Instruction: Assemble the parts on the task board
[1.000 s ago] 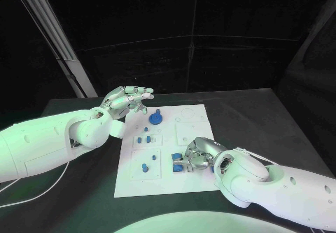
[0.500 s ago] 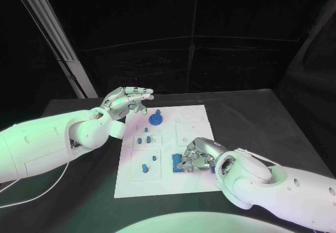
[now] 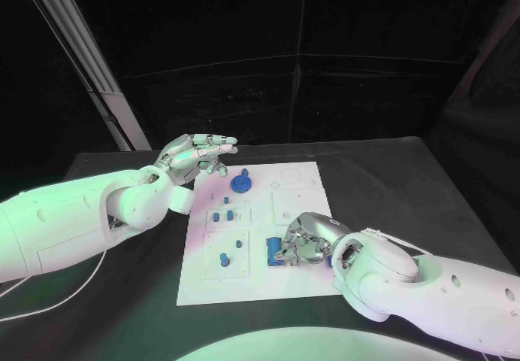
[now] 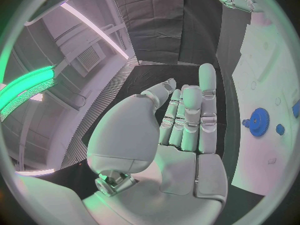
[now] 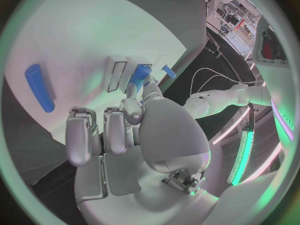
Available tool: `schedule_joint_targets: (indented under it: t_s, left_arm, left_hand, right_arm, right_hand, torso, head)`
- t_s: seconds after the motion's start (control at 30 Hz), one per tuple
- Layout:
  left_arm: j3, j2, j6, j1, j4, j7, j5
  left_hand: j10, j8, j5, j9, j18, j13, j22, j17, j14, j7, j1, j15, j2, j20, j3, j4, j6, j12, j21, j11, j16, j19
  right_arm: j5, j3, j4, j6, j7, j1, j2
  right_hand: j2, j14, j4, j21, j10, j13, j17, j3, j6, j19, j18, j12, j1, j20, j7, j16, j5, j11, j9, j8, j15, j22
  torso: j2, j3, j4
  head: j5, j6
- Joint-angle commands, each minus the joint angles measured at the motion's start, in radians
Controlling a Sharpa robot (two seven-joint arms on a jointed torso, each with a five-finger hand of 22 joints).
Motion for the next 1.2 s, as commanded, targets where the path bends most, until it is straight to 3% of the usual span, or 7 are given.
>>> schedule_joint_targets:
  t_s: [0.03, 0.37, 0.47, 0.63, 0.83, 0.97, 1.2]
  left_arm:
    - [0.001, -0.001, 0.011, 0.001, 0.001, 0.001, 0.002]
    - [0.001, -0.002, 0.011, 0.001, 0.001, 0.001, 0.002]
    - [0.001, -0.003, 0.01, 0.001, 0.002, 0.001, 0.002]
    - [0.001, -0.008, 0.009, 0.001, 0.003, 0.0, 0.002]
    - [0.0, -0.01, 0.009, 0.001, 0.002, 0.0, 0.002]
    - [0.0, -0.009, 0.01, 0.001, 0.003, 0.0, 0.002]
    - [-0.003, -0.01, 0.011, 0.001, 0.004, 0.001, 0.002]
  left_hand:
    - [-0.004, 0.004, 0.004, 0.001, 0.013, 0.0, -0.001, -0.001, -0.008, -0.003, -0.005, 0.0, -0.001, 0.002, 0.001, -0.002, -0.007, 0.004, 0.001, 0.001, 0.005, 0.002]
    - [-0.004, 0.004, 0.004, 0.001, 0.013, 0.0, -0.001, -0.001, -0.008, -0.003, -0.005, 0.0, -0.001, 0.002, 0.001, -0.002, -0.007, 0.004, 0.001, 0.001, 0.005, 0.002]
    - [-0.004, 0.004, 0.004, 0.001, 0.013, 0.0, -0.001, -0.001, -0.008, -0.003, -0.005, 0.0, -0.001, 0.002, 0.001, -0.002, -0.007, 0.004, 0.001, 0.001, 0.005, 0.002]
    - [-0.004, 0.004, 0.004, 0.001, 0.013, 0.0, -0.001, -0.001, -0.008, -0.003, -0.005, 0.0, -0.001, 0.002, 0.001, -0.002, -0.007, 0.004, 0.001, 0.001, 0.005, 0.002]
    - [-0.004, 0.004, 0.004, 0.001, 0.013, 0.0, -0.001, -0.001, -0.008, -0.003, -0.005, 0.0, -0.001, 0.002, 0.001, -0.002, -0.007, 0.004, 0.001, 0.001, 0.005, 0.002]
    - [-0.004, 0.004, 0.004, 0.001, 0.013, 0.0, -0.001, -0.001, -0.008, -0.003, -0.005, 0.0, -0.001, 0.002, 0.001, -0.002, -0.007, 0.004, 0.001, 0.001, 0.005, 0.002]
    - [-0.004, 0.004, 0.004, 0.001, 0.013, 0.0, -0.001, -0.001, -0.008, -0.003, -0.005, 0.0, -0.001, 0.002, 0.001, -0.002, -0.007, 0.004, 0.001, 0.001, 0.005, 0.002]
  right_arm:
    - [-0.026, 0.0, -0.002, 0.018, -0.004, 0.002, 0.002]
    - [-0.043, 0.0, -0.001, -0.005, 0.003, 0.002, 0.001]
    - [-0.041, 0.0, 0.006, -0.026, 0.021, 0.001, -0.011]
    - [0.025, 0.0, 0.034, -0.069, 0.09, 0.002, -0.065]
    - [0.108, 0.006, 0.083, -0.093, 0.158, 0.002, -0.166]
    - [0.12, 0.024, 0.093, -0.077, 0.152, 0.003, -0.225]
    - [0.051, 0.033, 0.091, 0.006, 0.035, 0.002, -0.288]
  right_hand:
    - [0.006, 0.054, -0.009, 0.003, 0.003, 0.001, 0.002, 0.001, -0.001, 0.013, -0.008, 0.002, 0.01, -0.005, -0.003, 0.002, 0.007, -0.004, 0.002, 0.005, 0.001, 0.113]
    - [0.013, 0.054, -0.01, 0.004, 0.004, 0.002, 0.003, 0.001, 0.0, 0.015, -0.009, 0.002, 0.012, -0.005, -0.003, 0.002, 0.014, -0.005, 0.004, 0.005, 0.0, 0.116]
    - [0.009, 0.053, 0.002, 0.002, 0.002, -0.001, -0.001, -0.012, -0.007, 0.012, -0.008, -0.004, -0.005, -0.005, 0.0, -0.002, 0.05, -0.003, 0.004, -0.001, 0.002, 0.112]
    - [-0.001, 0.05, 0.038, -0.006, -0.008, -0.01, -0.015, -0.041, -0.059, 0.003, -0.005, -0.023, -0.037, 0.004, 0.021, -0.013, 0.163, 0.014, -0.014, -0.049, 0.014, 0.099]
    - [0.014, 0.051, 0.043, -0.007, -0.01, -0.01, -0.014, -0.05, -0.091, 0.002, -0.005, -0.026, -0.009, 0.017, 0.04, -0.015, 0.186, 0.03, -0.041, -0.11, 0.028, 0.098]
    - [0.022, 0.051, 0.042, -0.007, -0.01, -0.011, -0.011, -0.05, -0.086, 0.003, -0.005, -0.027, 0.005, 0.02, 0.042, -0.014, 0.186, 0.031, -0.049, -0.125, 0.029, 0.1]
    - [0.016, 0.049, 0.052, -0.008, -0.017, -0.03, -0.018, -0.07, -0.055, 0.002, -0.004, -0.056, 0.005, 0.021, 0.039, -0.02, 0.179, 0.029, -0.056, -0.137, 0.029, 0.098]
  torso:
    - [0.0, 0.0001, 0.0001]
    - [-0.001, 0.0013, -0.0017]
    - [-0.001, 0.0013, -0.0031]
    - [-0.002, 0.0017, -0.0034]
    - [-0.003, 0.0008, -0.0048]
    - [-0.002, 0.0005, -0.0046]
    - [-0.002, 0.0018, -0.0058]
  head:
    - [0.0, -0.002]
    - [0.001, -0.003]
    - [0.001, -0.003]
    - [0.0, -0.004]
    - [-0.009, -0.003]
    - [-0.019, -0.002]
    - [-0.034, 0.0]
